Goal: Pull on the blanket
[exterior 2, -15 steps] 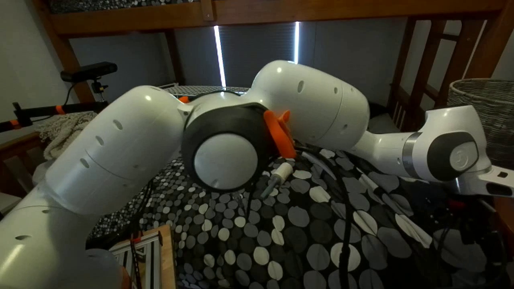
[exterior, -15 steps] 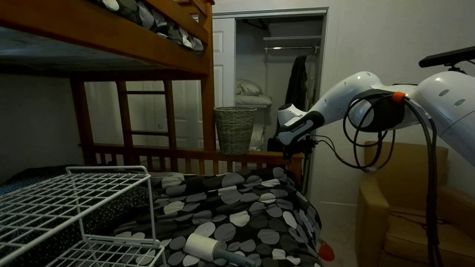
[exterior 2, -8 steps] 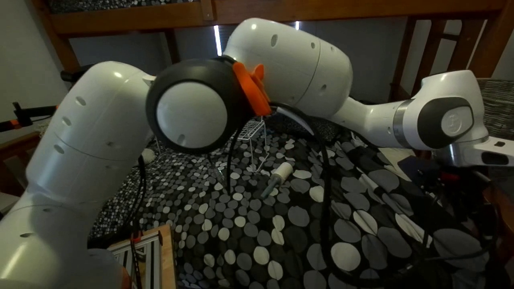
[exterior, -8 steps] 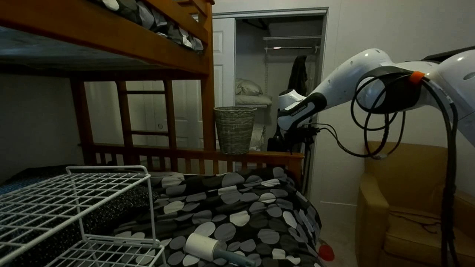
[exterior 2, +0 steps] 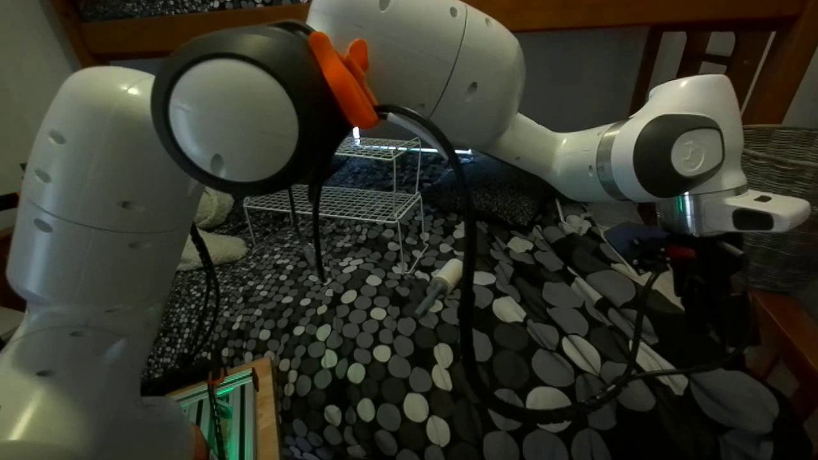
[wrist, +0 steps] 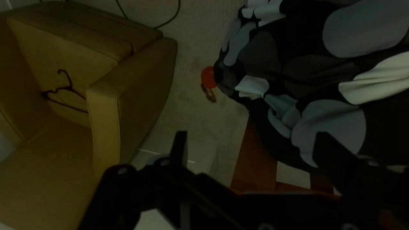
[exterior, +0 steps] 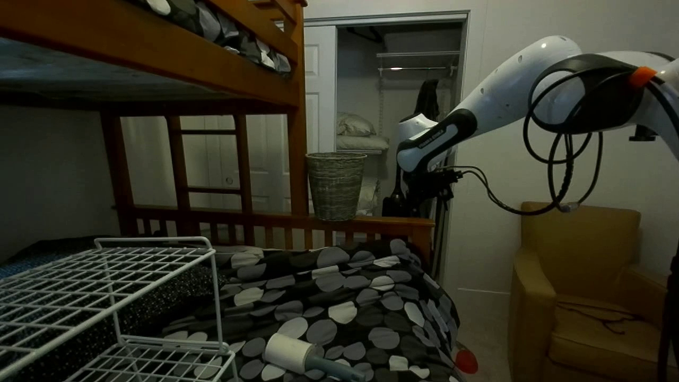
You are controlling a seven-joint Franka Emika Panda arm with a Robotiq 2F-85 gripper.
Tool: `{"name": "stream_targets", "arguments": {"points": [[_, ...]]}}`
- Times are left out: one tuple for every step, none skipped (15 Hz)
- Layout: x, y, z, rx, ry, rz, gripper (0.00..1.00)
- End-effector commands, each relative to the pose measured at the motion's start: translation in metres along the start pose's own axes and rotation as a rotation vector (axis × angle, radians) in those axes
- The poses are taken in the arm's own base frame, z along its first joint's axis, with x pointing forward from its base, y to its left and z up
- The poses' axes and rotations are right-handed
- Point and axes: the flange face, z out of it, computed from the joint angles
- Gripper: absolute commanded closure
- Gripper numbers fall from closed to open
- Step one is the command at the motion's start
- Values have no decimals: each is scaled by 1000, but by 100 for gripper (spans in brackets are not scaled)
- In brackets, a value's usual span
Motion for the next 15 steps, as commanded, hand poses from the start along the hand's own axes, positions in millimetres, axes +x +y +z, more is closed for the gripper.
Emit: {"name": "stream_targets", "arguments": {"points": [[-20,14,-9,28,-37,6,0],[-21,15,-11,33,-31,11,0],[-8,7,-8,7,-10,0,0],[-9,9,-10,8,-13,0,0],[-11,10,-11,9,-14,0,0],[-12,11,-12,10,-16,0,0],[-12,12,-12,9,-17,0,0],[-13,12,-12,10,-17,0,0],[-13,12,-12,9,-18,0,0],[-13,12,-12,9,-18,0,0],[-13,12,-12,9,-18,0,0],[-13,12,-12,9,-18,0,0],[-13,12,-12,9,-18,-1,0],[-13,12,-12,10,-18,-1,0],[-13,12,-12,9,-18,-1,0]]}}
